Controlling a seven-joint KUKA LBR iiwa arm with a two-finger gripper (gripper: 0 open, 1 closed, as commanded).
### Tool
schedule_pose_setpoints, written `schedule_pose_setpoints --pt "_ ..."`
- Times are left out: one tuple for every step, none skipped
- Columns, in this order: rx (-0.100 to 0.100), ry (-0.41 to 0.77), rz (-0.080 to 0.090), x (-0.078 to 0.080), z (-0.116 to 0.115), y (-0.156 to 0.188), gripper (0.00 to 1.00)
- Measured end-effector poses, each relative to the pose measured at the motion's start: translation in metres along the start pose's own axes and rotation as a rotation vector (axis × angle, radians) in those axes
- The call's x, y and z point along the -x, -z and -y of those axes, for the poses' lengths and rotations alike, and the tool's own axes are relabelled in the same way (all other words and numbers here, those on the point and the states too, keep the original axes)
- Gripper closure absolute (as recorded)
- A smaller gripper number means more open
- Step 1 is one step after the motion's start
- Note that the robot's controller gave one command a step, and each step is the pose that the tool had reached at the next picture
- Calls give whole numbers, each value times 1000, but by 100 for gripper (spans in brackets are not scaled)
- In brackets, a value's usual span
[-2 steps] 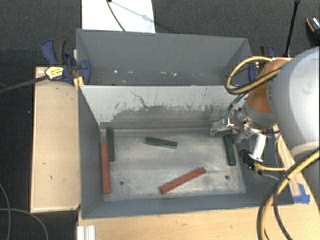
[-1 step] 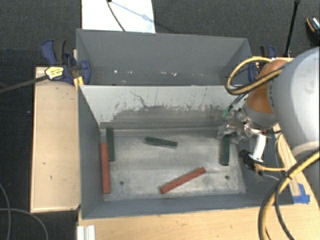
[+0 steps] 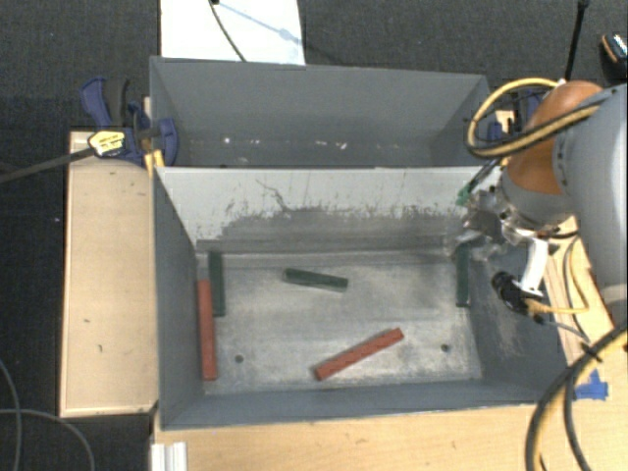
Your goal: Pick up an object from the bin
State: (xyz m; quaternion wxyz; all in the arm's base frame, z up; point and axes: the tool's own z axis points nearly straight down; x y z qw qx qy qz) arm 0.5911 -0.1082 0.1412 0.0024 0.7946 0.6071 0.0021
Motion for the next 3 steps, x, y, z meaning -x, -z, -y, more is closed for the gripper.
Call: schedule_pose_setpoints --pt "-4 16 1 0 -1 20 100" --pt "-3 31 1 0 -2 46 100" --pt "-2 43 3 1 -3 51 100"
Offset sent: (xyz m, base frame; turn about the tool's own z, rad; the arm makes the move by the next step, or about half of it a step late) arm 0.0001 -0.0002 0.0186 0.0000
